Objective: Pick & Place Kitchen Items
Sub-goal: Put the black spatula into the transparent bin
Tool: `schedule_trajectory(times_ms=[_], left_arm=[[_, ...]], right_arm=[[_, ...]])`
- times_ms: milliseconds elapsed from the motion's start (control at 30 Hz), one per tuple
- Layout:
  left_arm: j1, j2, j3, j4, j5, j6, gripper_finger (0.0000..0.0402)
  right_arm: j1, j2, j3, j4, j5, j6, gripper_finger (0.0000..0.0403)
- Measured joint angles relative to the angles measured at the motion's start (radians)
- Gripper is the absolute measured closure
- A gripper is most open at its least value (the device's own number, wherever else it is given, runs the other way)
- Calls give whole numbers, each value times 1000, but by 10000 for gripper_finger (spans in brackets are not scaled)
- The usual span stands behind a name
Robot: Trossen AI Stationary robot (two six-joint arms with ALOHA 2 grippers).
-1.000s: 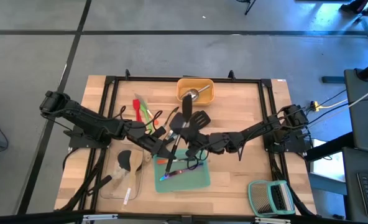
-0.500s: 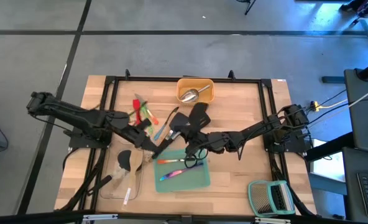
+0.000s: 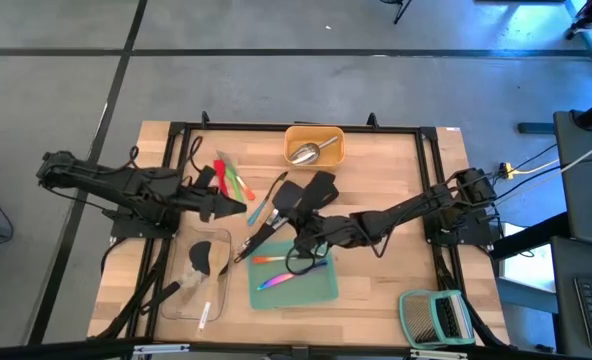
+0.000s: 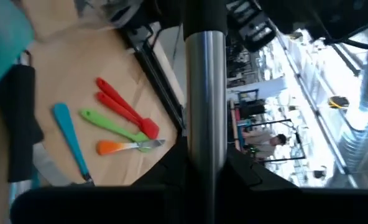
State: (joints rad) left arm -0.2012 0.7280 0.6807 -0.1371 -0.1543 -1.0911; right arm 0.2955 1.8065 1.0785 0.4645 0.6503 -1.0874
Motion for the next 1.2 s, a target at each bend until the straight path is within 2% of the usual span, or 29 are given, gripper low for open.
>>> schedule_trajectory(times_ms=[100, 400, 600, 733, 933, 1067, 1200], left_arm=[[-5, 12, 0, -27, -6, 61, 275], [-58, 63, 12, -99, -105, 228, 284], [-138, 163, 95, -150, -177, 346, 299], [-199, 290, 226, -284, -300, 420, 310], [-285, 512, 487, -598, -548, 485, 327], [-303, 644, 612, -703, -558, 504, 331], [-312, 754, 725, -846, -544, 475, 330]], right_arm=[[-5, 0, 39, -127, -25, 80, 351], [-71, 0, 221, -580, -319, 418, 352], [-116, 0, 324, -806, -447, 609, 352], [-137, 0, 369, -915, -582, 693, 352], [-146, 0, 388, -998, -636, 772, 352], [-151, 0, 388, -1026, -641, 832, 352], [-175, 0, 388, -1051, -710, 886, 352]])
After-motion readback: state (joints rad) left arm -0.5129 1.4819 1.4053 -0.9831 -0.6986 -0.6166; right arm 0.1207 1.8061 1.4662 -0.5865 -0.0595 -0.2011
